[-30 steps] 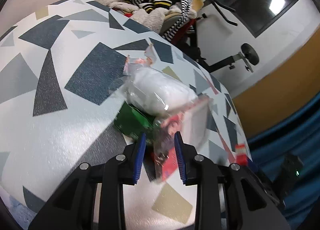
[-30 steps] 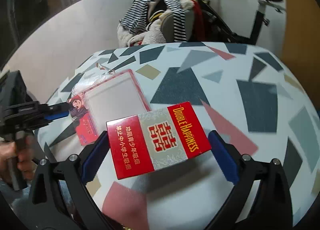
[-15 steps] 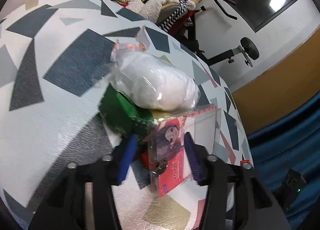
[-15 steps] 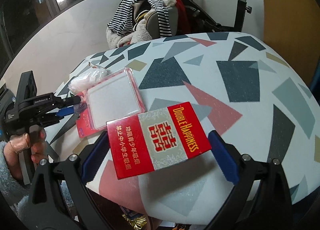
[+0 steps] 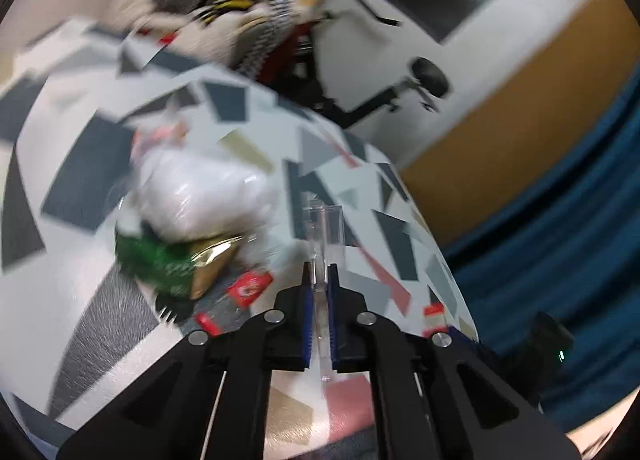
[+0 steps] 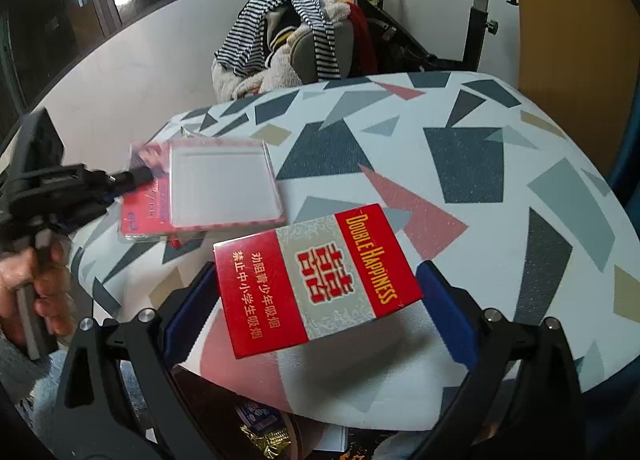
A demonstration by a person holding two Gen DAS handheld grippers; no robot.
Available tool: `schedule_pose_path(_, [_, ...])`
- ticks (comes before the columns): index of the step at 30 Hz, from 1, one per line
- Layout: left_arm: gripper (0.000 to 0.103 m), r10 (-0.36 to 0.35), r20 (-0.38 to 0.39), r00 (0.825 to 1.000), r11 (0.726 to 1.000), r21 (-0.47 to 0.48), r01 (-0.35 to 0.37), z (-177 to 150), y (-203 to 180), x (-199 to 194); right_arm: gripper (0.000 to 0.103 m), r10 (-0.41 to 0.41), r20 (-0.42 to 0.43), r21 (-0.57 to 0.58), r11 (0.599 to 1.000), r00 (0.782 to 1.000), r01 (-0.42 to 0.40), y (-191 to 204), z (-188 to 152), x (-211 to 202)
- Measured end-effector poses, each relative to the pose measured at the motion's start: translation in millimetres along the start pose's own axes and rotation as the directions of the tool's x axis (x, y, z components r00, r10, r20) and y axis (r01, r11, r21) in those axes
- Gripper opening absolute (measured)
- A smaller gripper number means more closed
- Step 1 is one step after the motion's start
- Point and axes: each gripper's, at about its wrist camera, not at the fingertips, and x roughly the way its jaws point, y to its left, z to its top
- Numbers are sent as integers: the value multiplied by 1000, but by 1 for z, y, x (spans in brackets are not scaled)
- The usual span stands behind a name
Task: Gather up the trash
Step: 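Grasp the clear badge holder with the left tool while the right tool holds the red pack, then drop the badge holder into the bin with the left tool while the right tool holds the red pack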
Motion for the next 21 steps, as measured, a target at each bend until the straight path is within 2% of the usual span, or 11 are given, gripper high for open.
schedule_pose_path(3, [6, -18, -11, 1000, 998, 62, 18, 3, -18, -15, 95, 3, 19, 2, 1000, 1000, -3, 2, 2, -8])
schedule_pose_path(12, [6, -42, -59, 997, 997, 70, 46, 0, -28, -70, 95, 16, 56, -22, 1000, 998, -15, 16, 3, -37])
schedule_pose_path(21, [6, -4, -102, 995, 992, 126, 17, -49, -24, -127, 95, 41, 75, -70, 997, 996, -36, 43, -9, -64])
